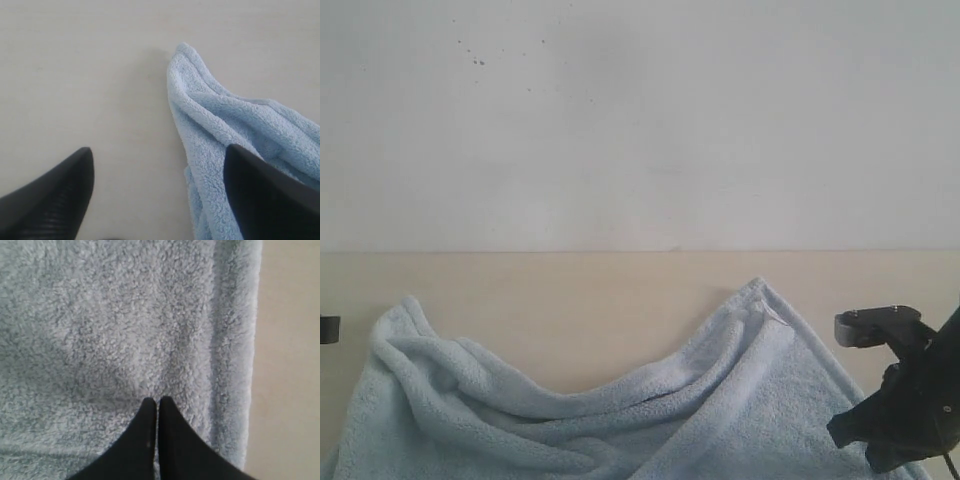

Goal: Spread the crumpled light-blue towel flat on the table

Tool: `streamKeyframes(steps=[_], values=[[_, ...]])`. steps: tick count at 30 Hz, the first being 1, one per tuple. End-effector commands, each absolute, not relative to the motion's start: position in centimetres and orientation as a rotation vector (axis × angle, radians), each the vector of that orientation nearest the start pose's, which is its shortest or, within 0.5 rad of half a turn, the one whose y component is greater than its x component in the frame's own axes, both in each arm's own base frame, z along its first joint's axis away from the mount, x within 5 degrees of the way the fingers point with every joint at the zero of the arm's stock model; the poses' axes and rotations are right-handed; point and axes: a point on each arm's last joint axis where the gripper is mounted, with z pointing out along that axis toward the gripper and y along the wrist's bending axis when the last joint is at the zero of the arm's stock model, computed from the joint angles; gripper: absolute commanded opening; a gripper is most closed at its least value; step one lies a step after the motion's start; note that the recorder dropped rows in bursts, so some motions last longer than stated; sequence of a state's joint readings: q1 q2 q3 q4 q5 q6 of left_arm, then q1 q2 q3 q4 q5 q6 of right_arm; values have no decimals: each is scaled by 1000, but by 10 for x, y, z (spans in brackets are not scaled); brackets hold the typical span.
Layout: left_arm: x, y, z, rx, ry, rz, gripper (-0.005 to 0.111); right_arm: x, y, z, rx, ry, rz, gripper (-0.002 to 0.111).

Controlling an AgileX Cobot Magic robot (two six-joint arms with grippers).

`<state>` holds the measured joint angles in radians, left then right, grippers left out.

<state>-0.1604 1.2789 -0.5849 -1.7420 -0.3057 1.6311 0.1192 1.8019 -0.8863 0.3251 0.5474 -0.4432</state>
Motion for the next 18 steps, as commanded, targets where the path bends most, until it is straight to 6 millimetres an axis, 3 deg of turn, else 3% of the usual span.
streamKeyframes(steps=[1,7,14,18], values=[[242,-12,225,-129,2201,168,68,303,50,126,-441,2884,232,1],[242,-12,225,-132,2201,174,68,296,49,121,-437,2925,242,1],[242,-12,225,-131,2201,179,68,266,42,103,-400,3020,194,1],[242,-12,225,-131,2201,179,68,252,29,116,-346,3046,19,1]])
